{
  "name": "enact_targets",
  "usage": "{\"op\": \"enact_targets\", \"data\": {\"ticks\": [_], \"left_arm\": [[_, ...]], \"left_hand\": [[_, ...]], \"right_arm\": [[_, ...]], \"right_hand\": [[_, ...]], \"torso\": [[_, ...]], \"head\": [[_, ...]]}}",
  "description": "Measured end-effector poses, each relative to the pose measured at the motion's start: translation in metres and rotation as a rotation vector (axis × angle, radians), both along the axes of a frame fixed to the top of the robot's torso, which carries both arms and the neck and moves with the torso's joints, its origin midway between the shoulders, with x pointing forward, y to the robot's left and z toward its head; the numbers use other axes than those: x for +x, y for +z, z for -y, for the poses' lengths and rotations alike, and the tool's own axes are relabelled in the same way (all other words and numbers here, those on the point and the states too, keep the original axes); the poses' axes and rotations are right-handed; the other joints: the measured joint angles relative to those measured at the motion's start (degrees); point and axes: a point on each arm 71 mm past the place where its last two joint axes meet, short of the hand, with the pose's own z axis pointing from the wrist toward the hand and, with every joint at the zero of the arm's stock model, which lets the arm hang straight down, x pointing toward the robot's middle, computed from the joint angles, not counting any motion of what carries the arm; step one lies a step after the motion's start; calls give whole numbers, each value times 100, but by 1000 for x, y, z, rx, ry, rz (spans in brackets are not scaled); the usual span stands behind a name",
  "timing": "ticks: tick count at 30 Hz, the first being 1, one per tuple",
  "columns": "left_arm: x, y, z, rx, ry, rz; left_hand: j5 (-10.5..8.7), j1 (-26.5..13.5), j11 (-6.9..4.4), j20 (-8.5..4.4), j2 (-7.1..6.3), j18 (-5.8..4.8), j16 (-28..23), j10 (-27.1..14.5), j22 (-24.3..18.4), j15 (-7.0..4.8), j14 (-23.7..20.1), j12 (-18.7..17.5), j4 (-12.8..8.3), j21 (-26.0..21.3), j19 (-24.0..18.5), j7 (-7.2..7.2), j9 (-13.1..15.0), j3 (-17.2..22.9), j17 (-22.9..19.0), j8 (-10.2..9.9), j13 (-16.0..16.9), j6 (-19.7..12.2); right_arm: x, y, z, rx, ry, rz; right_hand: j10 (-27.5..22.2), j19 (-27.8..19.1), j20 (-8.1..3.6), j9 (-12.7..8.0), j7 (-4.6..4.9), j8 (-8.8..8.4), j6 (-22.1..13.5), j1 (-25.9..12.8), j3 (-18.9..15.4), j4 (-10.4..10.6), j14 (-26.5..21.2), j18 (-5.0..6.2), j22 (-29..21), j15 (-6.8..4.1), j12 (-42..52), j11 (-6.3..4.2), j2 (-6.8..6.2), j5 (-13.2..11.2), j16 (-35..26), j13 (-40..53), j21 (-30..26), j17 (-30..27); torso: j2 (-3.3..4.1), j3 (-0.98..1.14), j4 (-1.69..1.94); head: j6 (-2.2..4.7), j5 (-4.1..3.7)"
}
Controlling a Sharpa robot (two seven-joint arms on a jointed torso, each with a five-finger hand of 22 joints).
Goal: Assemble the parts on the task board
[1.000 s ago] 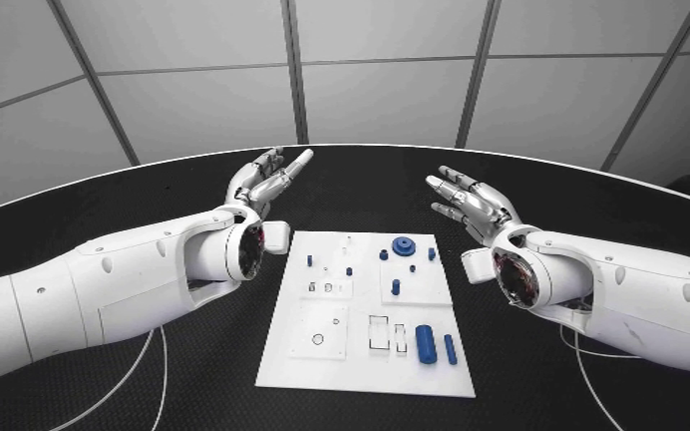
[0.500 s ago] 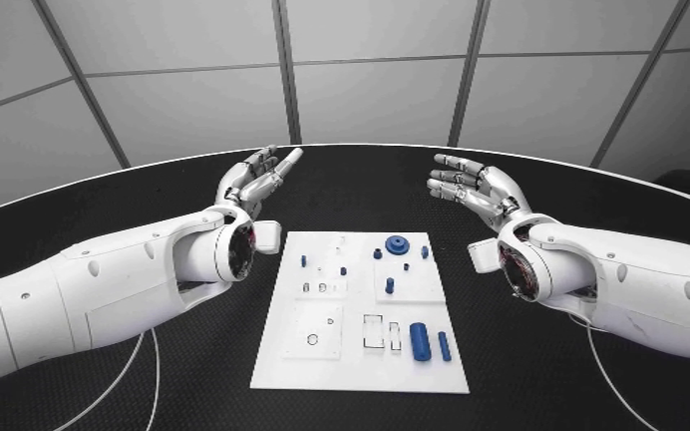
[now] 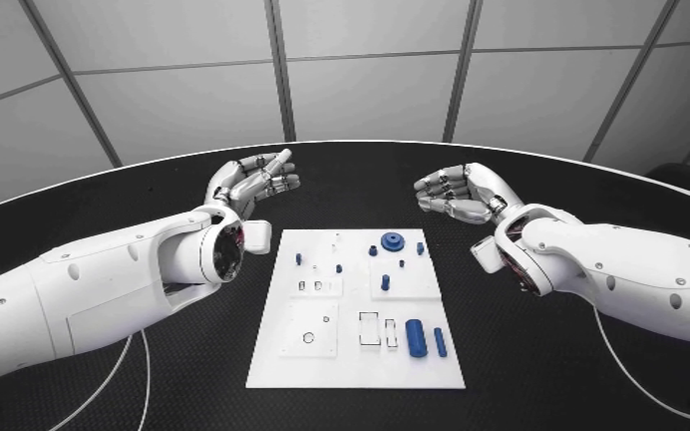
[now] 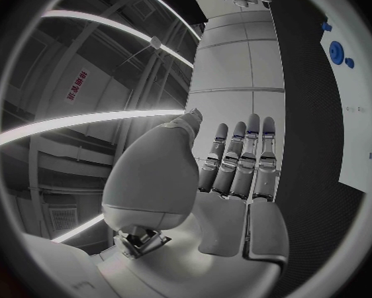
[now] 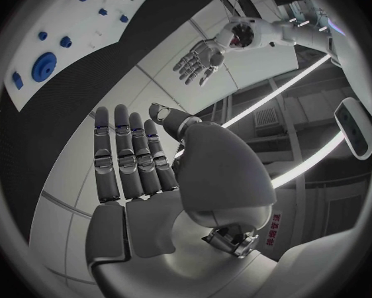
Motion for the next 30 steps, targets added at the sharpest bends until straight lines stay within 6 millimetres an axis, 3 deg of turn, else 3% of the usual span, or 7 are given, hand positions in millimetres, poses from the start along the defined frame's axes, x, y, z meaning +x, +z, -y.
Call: {"op": "enact_targets", "data": {"ticks": [4,9,12,17,26,30], "left_arm": [[-6,4,1,2,-44,-5],[-12,12,0,11,-89,-3],[-17,16,-1,12,-101,-5],[-24,23,-2,9,-117,-2],[-38,37,3,-4,-155,8],[-41,42,4,-8,-165,14]], "left_hand": [[0,346,-84,-51,-48,-1,132,244,9,-105,203,0,-147,91,191,53,8,196,118,66,-11,164],[0,491,-116,-66,-157,-1,132,354,3,-105,203,-48,-189,92,205,72,8,315,161,66,-21,236],[0,514,-117,-69,-181,-1,132,369,-1,-105,203,-69,-200,92,209,77,8,332,169,66,-21,241],[0,560,-96,-69,-227,-1,64,390,-7,-84,137,-146,-166,92,248,77,-12,372,169,65,-28,241],[0,560,-96,-70,-227,-2,64,389,-6,-63,118,-169,-150,118,291,77,-19,387,177,65,-27,241],[0,560,-96,-85,-227,-2,45,389,-6,-63,118,-169,-150,118,306,77,-19,387,179,65,-27,241]], "right_arm": [[2,-1,-6,-149,44,19],[5,0,-16,-331,80,51],[8,2,-22,-429,85,74],[13,4,-31,-548,87,98],[23,15,-52,-689,73,158],[25,20,-61,-725,78,185]], "right_hand": [[332,246,-246,0,-100,-29,207,77,-261,-80,550,0,396,-193,-140,-112,-35,-12,149,2,623,257],[592,388,-513,-6,-233,-113,399,150,-447,-161,1331,0,1169,-418,-281,-274,0,19,453,36,1750,746],[612,480,-605,-12,-263,-152,428,150,-447,-161,1679,-1,1433,-495,-308,-295,0,19,680,53,2138,1020],[612,595,-673,-12,-263,-200,428,85,-414,-127,1904,0,1680,-532,-313,-295,-64,19,1103,100,2482,1466],[445,829,-662,20,-261,-305,425,-74,-165,-7,2042,0,1975,-509,-360,-276,-223,19,2104,153,2845,2343],[310,981,-631,65,-223,-332,386,-137,-49,77,2075,-1,2084,-483,-360,-261,-287,19,3264,168,2967,3419]], "torso": [[54,-2,5],[151,-10,14],[231,-18,21],[379,-31,25],[657,-55,38],[767,-65,46]], "head": [[-10,-39],[9,-71],[32,-89],[110,-113],[237,-163],[279,-181]]}}
